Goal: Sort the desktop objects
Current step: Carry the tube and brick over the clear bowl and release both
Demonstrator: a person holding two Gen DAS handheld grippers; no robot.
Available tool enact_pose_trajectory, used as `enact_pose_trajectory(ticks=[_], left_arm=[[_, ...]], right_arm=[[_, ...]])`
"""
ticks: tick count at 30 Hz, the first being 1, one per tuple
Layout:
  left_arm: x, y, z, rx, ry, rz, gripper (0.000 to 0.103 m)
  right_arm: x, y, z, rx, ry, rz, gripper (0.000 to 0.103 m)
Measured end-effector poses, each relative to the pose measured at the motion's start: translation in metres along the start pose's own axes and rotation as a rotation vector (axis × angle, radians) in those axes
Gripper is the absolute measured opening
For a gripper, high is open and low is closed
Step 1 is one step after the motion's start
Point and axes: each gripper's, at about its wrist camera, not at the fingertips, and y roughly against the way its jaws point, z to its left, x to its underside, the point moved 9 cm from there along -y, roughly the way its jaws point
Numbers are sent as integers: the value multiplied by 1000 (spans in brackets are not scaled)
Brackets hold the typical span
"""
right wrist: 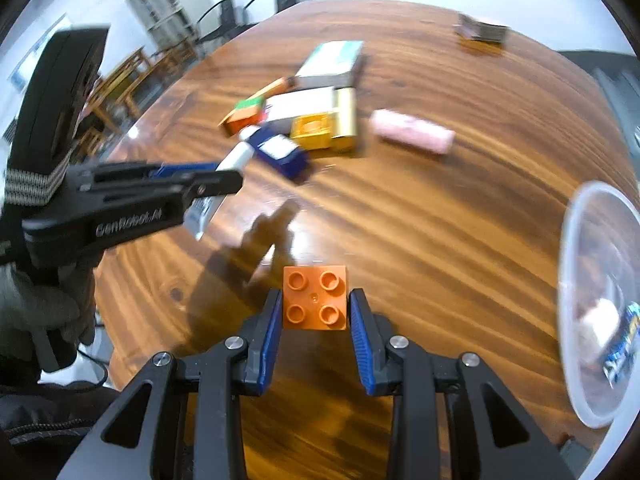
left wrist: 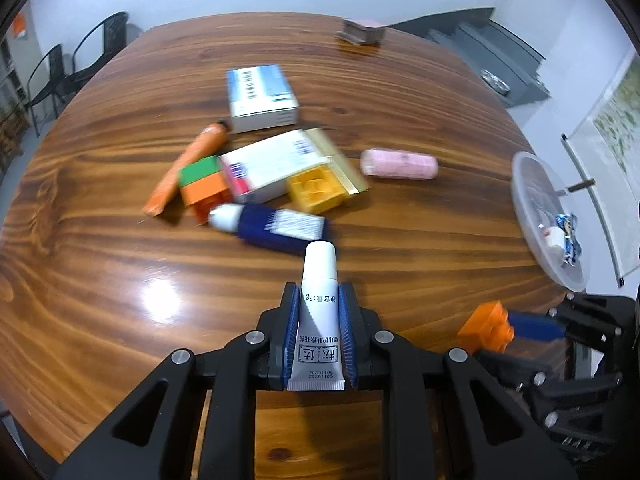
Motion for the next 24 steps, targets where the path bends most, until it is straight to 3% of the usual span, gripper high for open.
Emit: enact_pose_trajectory(ticks=[14, 24], left_arm=[[-15, 1, -127, 123, -156, -15, 22], [-25, -10, -231, 220, -283, -4, 22]], right_arm=[[22, 97, -135, 148, -313, -170, 37], [64, 124, -200, 217, -476, -191, 37]])
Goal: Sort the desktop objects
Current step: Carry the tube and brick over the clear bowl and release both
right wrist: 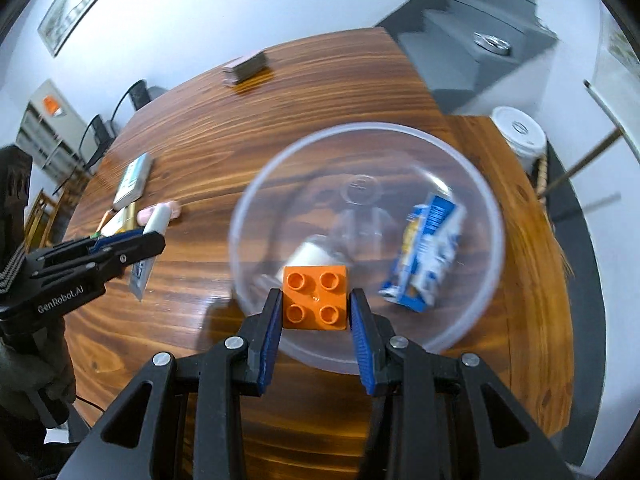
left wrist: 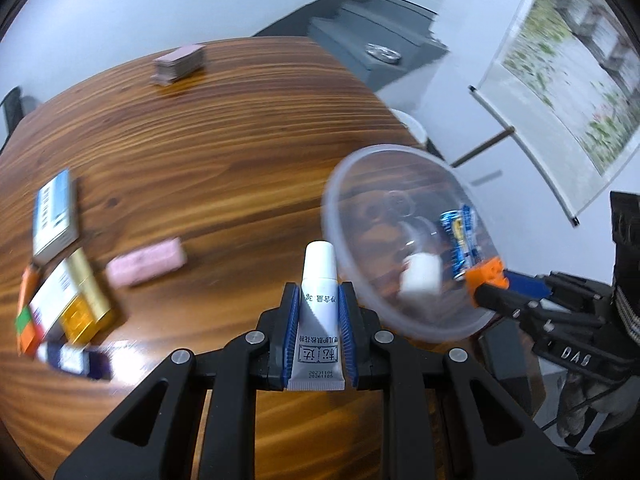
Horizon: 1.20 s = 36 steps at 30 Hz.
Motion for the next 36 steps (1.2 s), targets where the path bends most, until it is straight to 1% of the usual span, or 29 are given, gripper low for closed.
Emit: enact_pose_trajectory(ticks=[1, 2, 3, 4, 8, 10, 13, 16, 17, 18, 20, 21, 28, 32, 36], left_arm=[[-5, -2, 0, -75, 115, -23, 22], [-8, -5, -5, -66, 107, -21, 22], [-14, -8, -3, -154, 234, -46, 22], [-19, -11, -2, -209, 312, -61, 22], [-36, -24, -12, -192, 284, -53, 22], [-38, -27, -15, -184, 281, -47, 22], [-42, -35, -17, -165, 295, -32, 22], [-43, -41, -19, -127, 320, -20, 22], [-42, -42, -20, -126, 324, -20, 25], [-42, -41, -19, -130, 325, -21, 35], [-41, -41, -19, -139, 341, -29, 47], [-39, -39, -19, -135, 340, -29, 48], [-33, -31, -17, -139, 367, -35, 48], [-25, -23, -16, -145, 380, -41, 48], [-12, -14, -13, -162, 414, -41, 48]], right_arm=[[1, -1, -3, 1, -6, 1, 37], [1, -1, -8, 4, -19, 3, 37], [1, -2, -12, 4, -28, 5, 37], [1, -3, -14, 4, -35, 6, 37], [0, -7, -22, 1, -54, 10, 37], [-2, -10, -23, -1, -58, 11, 37], [-4, -15, -22, -6, -57, 19, 37], [-5, -20, -21, -6, -61, 28, 37], [-5, -23, -20, -10, -66, 36, 37], [-4, -25, -20, -12, -70, 41, 37], [-3, -27, -21, -14, -76, 48, 38], [-3, -28, -21, -14, -77, 50, 40], [-4, -24, -20, -14, -90, 30, 51], [-6, -19, -17, -11, -87, 16, 51], [-8, -13, -12, -6, -85, -1, 51]])
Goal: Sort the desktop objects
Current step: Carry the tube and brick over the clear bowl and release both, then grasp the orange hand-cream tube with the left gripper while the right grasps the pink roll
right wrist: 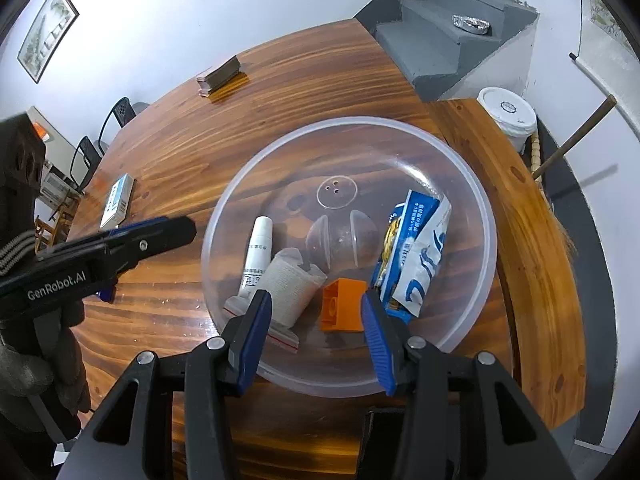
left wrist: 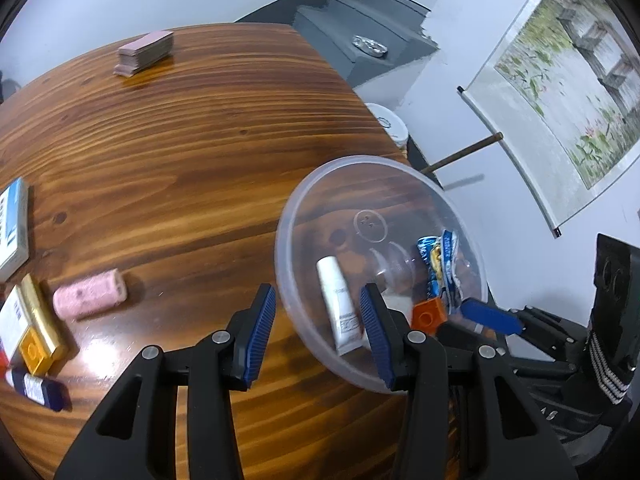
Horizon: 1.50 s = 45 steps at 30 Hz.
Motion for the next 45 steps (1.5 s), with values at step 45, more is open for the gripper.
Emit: enact_pose_trajectory(ticks=[45], left_arm=[[78, 115, 324, -258, 272, -52, 48]], right_arm=[[20, -56, 197, -61, 100, 70, 70]])
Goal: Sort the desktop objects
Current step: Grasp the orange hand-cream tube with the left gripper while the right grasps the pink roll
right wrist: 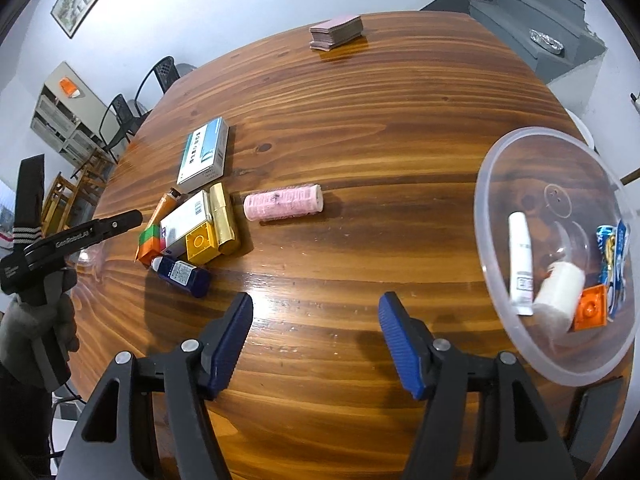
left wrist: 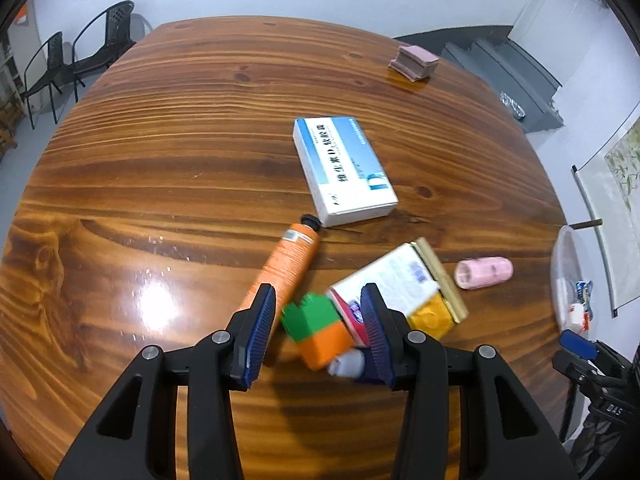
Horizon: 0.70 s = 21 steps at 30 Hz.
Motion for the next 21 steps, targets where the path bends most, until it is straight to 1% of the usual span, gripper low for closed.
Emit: enact_pose_trajectory(ticks=[5, 11, 15, 19, 21], left_arm=[[-9, -20, 5, 0, -50, 26, 48], [-14, -39, 10, 12, -68, 53, 48], [-14, -46, 16, 12, -72, 63, 48], [-12, -50, 17, 9, -88, 64, 48], [-12, -50, 15, 6, -107, 55, 48]], right_arm=[[-1, -9, 5, 20, -25, 9, 70], [-7, -19, 9, 38, -49, 12, 71], [-19, -27, 17, 38, -45, 4, 71], [-33, -34, 26, 42, -24, -11, 76], [-40, -37, 28, 47, -17, -18, 77]])
